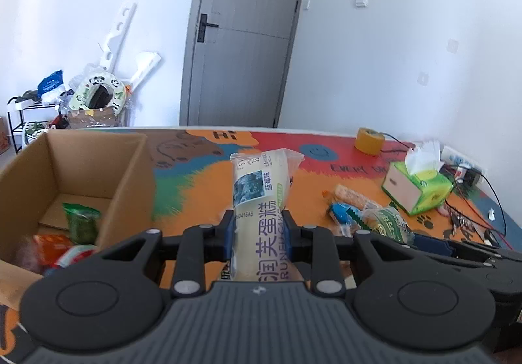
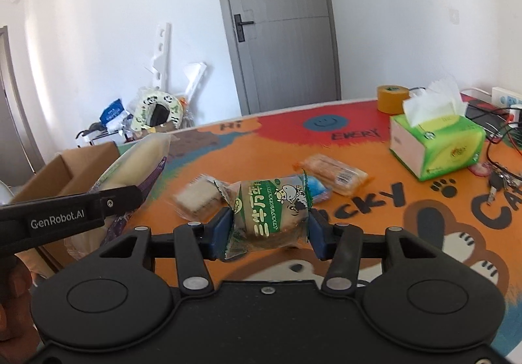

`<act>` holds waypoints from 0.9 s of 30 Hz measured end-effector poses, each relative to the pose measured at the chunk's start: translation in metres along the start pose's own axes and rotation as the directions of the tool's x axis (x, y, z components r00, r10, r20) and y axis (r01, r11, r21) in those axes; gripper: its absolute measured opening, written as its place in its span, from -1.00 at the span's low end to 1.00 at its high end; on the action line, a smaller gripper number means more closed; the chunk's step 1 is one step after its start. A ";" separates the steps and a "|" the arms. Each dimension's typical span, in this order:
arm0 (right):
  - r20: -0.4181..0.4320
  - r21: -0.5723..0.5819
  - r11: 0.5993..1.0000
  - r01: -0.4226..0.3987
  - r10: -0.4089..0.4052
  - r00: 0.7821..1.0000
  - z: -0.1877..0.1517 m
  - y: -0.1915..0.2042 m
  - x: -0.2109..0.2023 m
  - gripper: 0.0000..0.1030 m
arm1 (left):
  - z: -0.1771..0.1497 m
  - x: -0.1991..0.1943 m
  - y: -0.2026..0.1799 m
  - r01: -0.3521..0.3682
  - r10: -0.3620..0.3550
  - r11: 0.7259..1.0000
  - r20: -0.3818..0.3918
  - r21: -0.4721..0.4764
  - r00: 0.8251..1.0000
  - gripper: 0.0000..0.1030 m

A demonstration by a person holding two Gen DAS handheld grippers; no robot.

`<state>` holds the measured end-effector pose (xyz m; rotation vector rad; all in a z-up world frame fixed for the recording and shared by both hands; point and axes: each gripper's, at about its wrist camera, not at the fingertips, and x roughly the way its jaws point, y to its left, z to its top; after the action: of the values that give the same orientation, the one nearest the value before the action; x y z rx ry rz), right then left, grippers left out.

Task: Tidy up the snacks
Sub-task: 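Carry both held snacks over the cardboard box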

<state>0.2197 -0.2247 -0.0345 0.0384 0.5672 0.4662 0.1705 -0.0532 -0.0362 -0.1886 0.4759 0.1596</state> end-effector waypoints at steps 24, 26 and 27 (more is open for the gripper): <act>0.063 -0.057 0.992 -0.116 0.120 0.991 0.042 0.086 0.010 -0.03 | 0.039 -0.042 0.085 -0.109 0.116 0.991 0.094 -0.081 0.989 -0.47; 0.061 -0.060 0.991 -0.123 0.127 0.990 0.043 0.093 0.013 -0.03 | 0.041 -0.043 0.097 -0.122 0.131 0.988 0.096 -0.094 0.987 -0.47; 0.059 -0.063 0.990 -0.130 0.134 0.989 0.044 0.097 0.015 -0.03 | 0.042 -0.043 0.103 -0.129 0.139 0.986 0.096 -0.102 0.986 -0.47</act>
<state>0.2140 -0.1276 0.0111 0.0344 0.4905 0.6084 0.1314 0.0511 0.0058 -0.2412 0.3787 0.3232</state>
